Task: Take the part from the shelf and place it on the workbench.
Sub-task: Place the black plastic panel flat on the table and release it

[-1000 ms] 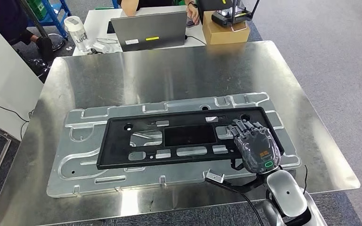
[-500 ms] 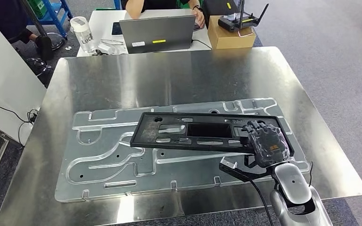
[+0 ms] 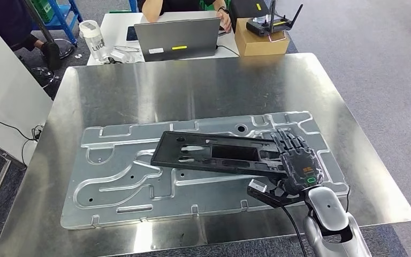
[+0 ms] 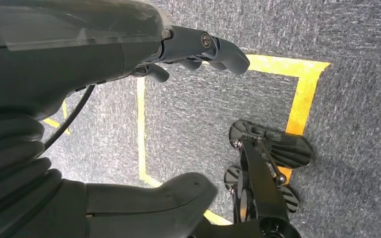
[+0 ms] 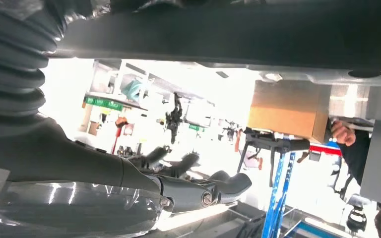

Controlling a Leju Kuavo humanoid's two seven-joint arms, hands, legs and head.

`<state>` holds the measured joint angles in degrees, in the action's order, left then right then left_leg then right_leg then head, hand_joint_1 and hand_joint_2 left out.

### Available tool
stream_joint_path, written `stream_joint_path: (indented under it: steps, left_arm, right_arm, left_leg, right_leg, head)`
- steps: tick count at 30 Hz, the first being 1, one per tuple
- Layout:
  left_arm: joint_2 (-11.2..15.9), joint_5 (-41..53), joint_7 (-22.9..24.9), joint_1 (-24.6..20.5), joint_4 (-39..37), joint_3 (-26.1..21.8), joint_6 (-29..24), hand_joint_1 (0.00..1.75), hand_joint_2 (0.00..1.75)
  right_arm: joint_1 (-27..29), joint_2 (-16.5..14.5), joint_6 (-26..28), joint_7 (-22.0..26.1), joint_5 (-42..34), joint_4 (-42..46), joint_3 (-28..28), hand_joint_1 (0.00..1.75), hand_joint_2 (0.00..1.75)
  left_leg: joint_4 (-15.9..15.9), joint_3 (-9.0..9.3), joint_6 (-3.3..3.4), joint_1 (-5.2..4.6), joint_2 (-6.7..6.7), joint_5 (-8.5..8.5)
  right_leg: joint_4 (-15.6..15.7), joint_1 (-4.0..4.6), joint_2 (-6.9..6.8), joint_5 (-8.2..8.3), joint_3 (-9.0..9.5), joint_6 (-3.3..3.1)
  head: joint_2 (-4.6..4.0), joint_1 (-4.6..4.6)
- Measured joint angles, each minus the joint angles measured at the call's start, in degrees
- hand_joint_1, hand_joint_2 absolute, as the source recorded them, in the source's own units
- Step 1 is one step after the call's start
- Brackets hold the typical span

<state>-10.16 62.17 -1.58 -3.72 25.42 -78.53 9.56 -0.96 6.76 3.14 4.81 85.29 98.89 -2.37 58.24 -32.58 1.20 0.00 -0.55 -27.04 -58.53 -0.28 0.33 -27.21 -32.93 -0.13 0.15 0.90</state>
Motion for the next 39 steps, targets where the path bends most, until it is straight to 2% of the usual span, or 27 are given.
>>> stream_joint_path:
  steps: [25,31,33,35,36,37,38,39]
  left_arm:
    - [0.0,-0.2,0.1,0.0,0.0,0.0,-0.2,0.00,0.00]
    - [0.0,-0.2,0.3,0.0,0.0,0.0,-0.3,0.00,0.00]
    - [0.0,-0.2,0.5,-0.1,0.0,0.0,-0.6,0.00,0.00]
    - [-0.1,0.0,0.6,-0.1,0.0,0.0,-0.8,0.00,0.00]
    - [-0.1,0.1,0.6,-0.1,0.0,0.0,-0.8,0.00,0.00]
    - [-0.1,0.1,0.6,-0.1,0.0,0.0,-0.9,0.00,0.00]
    - [-0.2,0.2,0.5,-0.1,0.0,0.0,-0.9,0.00,0.00]
    - [-0.2,0.2,0.5,-0.1,0.0,0.0,-0.9,0.00,0.00]
  right_arm:
    - [0.0,-0.7,-0.6,0.3,-0.4,-0.9,0.1,0.00,0.00]
    - [0.1,-0.9,-0.8,1.5,-1.7,-0.4,1.6,0.00,0.00]
    - [0.7,-1.1,-0.9,3.4,-5.2,3.9,7.0,0.00,0.00]
    - [1.5,-1.1,-0.9,4.2,-7.6,8.4,12.8,0.00,0.00]
    - [1.8,-1.0,-0.9,4.1,-7.7,9.0,13.7,0.00,0.00]
    - [1.9,-0.9,-0.9,4.0,-7.8,9.5,14.4,0.00,0.00]
    - [2.0,-0.7,-0.8,3.9,-7.9,9.9,14.9,0.00,0.00]
    - [2.0,-0.6,-0.7,3.9,-8.0,10.4,15.4,0.00,0.00]
  left_leg:
    - [0.0,0.05,-0.12,0.05,0.01,0.08]
    - [0.0,0.04,-0.06,0.00,0.02,0.05]
    - [-1.4,0.45,0.79,0.26,0.34,1.21]
    - [-2.7,0.59,1.54,0.58,0.74,2.44]
    - [-2.4,0.29,1.46,0.64,0.79,2.47]
    - [-2.1,-0.07,1.30,0.77,0.81,2.49]
    - [-1.6,-0.48,1.03,0.97,0.81,2.46]
    - [-1.0,-0.93,0.67,1.18,0.80,2.38]
  right_leg:
    - [-0.1,0.05,0.00,-0.01,-0.03,0.00]
    - [0.0,-0.03,0.00,0.04,-0.01,0.05]
    - [-4.0,-0.29,-0.01,-3.25,-1.34,0.76]
    - [-11.6,-0.70,-0.02,-7.97,-3.97,1.60]
    - [-13.9,-0.96,-0.03,-8.61,-4.68,1.82]
    - [-14.1,-1.24,-0.05,-8.10,-4.43,2.09]
    - [-12.0,-1.58,-0.11,-6.59,-3.01,2.45]
    - [-8.2,-1.95,-0.18,-4.99,-0.83,2.87]
  head:
    - [0.00,0.00]
    - [0.00,0.00]
    - [0.00,0.00]
    - [0.00,0.02]
    - [0.00,0.02]
    - [0.00,0.02]
    - [0.00,0.01]
    - [0.00,0.01]
